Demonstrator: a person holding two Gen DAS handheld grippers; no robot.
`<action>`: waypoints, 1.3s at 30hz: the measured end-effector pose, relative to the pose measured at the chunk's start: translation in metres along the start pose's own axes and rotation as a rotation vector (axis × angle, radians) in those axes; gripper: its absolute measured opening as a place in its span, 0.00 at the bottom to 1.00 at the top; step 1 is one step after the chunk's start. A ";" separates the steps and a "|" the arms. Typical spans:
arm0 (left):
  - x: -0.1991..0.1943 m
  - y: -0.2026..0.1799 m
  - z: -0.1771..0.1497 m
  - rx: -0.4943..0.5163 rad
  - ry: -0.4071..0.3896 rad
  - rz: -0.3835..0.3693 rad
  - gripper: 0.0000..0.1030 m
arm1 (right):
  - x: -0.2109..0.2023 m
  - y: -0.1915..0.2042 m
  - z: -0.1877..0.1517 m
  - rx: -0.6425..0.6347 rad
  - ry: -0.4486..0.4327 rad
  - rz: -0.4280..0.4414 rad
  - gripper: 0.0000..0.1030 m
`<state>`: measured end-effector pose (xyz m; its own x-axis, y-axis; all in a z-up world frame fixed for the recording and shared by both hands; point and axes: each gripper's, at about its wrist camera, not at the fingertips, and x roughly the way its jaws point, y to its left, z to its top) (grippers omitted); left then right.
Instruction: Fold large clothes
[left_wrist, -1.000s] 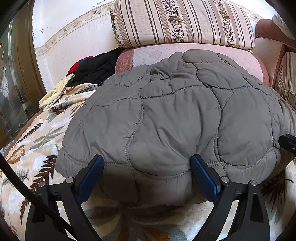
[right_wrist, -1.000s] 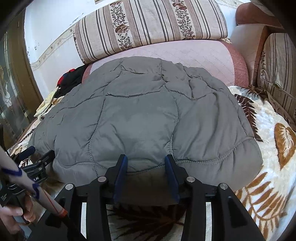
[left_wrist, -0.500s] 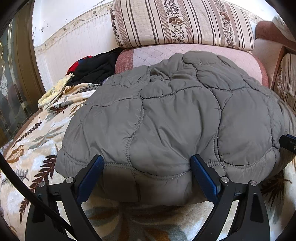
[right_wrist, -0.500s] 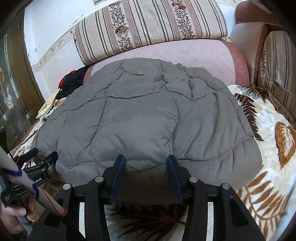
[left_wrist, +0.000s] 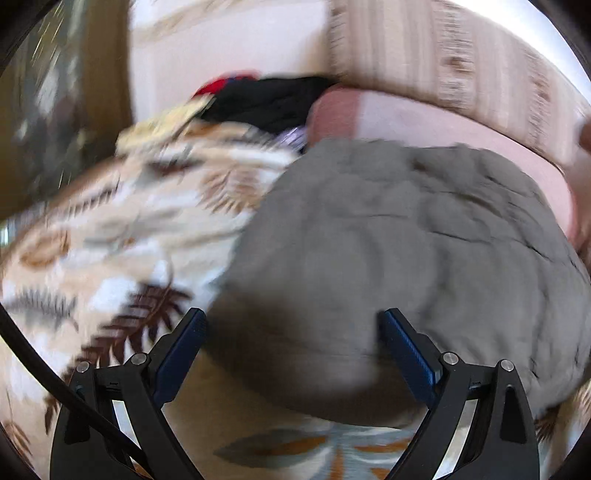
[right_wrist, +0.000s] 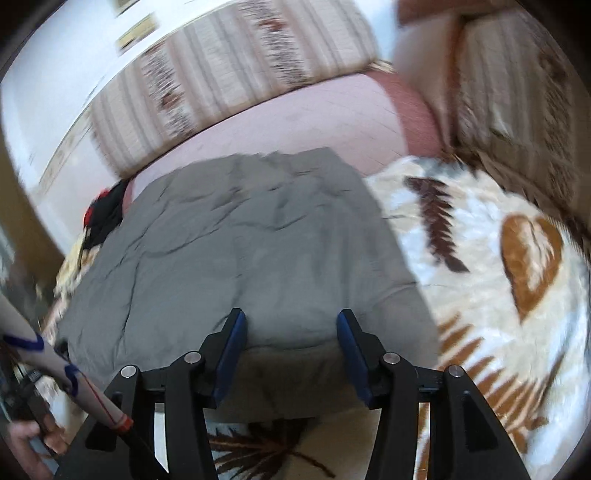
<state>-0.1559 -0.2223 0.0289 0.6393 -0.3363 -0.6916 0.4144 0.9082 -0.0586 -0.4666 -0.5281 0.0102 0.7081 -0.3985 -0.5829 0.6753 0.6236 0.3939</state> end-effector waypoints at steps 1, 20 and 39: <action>0.004 0.012 0.003 -0.065 0.035 -0.023 0.93 | -0.002 -0.007 0.002 0.035 -0.001 -0.004 0.53; 0.036 0.086 -0.019 -0.549 0.292 -0.373 0.93 | 0.002 -0.105 -0.021 0.652 0.124 0.151 0.79; 0.034 0.030 0.004 -0.235 0.092 -0.260 0.62 | 0.026 -0.068 0.000 0.355 0.050 0.077 0.42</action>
<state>-0.1193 -0.2077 0.0065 0.4662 -0.5495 -0.6933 0.3886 0.8312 -0.3976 -0.4938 -0.5806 -0.0317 0.7548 -0.3207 -0.5721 0.6559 0.3748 0.6552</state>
